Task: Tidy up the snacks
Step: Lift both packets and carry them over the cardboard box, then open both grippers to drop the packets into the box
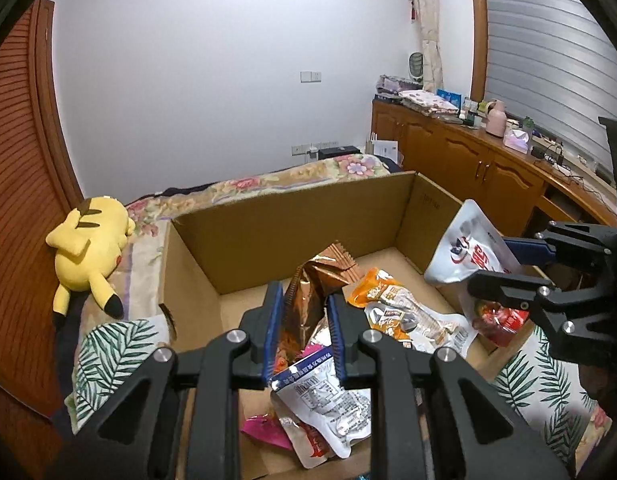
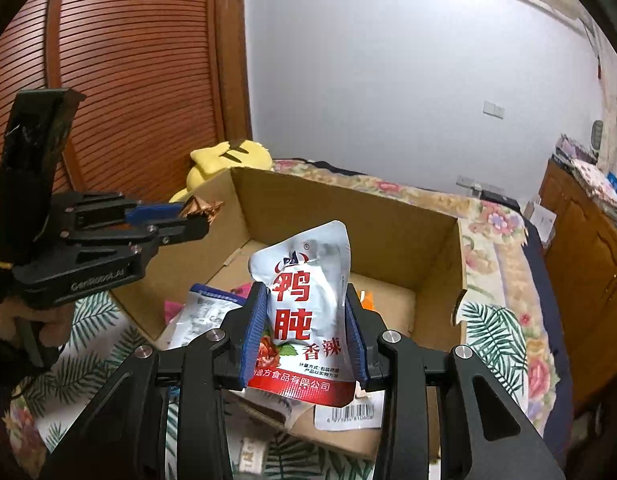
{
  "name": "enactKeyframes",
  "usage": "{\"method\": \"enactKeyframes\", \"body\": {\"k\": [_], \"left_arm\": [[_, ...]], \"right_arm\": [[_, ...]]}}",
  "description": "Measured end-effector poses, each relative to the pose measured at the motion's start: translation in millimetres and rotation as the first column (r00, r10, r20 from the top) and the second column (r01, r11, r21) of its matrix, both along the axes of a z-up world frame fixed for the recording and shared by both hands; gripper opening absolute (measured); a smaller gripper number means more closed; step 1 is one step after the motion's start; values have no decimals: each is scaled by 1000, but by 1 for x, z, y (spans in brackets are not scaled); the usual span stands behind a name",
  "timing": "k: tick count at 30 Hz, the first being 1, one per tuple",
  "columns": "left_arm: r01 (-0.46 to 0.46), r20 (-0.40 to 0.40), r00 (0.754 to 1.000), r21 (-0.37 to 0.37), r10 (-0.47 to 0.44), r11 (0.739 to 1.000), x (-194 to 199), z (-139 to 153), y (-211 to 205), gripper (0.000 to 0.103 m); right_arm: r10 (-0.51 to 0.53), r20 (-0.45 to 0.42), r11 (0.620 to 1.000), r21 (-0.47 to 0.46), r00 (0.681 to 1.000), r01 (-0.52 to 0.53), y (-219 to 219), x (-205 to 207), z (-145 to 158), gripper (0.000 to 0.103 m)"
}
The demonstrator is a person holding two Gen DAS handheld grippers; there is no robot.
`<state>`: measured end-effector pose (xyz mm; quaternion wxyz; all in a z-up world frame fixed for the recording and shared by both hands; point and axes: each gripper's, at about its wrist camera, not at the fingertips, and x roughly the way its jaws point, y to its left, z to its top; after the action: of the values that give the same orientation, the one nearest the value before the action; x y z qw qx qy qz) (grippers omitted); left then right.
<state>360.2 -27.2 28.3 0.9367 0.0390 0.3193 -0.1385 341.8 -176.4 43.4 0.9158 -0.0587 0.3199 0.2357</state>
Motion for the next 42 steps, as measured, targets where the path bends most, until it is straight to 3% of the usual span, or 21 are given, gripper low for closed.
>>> {"method": "enactKeyframes", "body": {"k": [20,29,42], "left_arm": [[1,-63,998,36,1,999,8,-25,-22,24],[-5,-40,999,28,6,1000,-2,-19,-15,39],[11,36,999,22,-12,1000,-48,15,-3,48]], "right_arm": [[-31,-73,999,11,997,32,-5,18,-37,38],[-39,-83,998,52,996,44,-8,22,-39,48],[4,-3,995,96,1000,-4,-8,-44,-8,48]]}}
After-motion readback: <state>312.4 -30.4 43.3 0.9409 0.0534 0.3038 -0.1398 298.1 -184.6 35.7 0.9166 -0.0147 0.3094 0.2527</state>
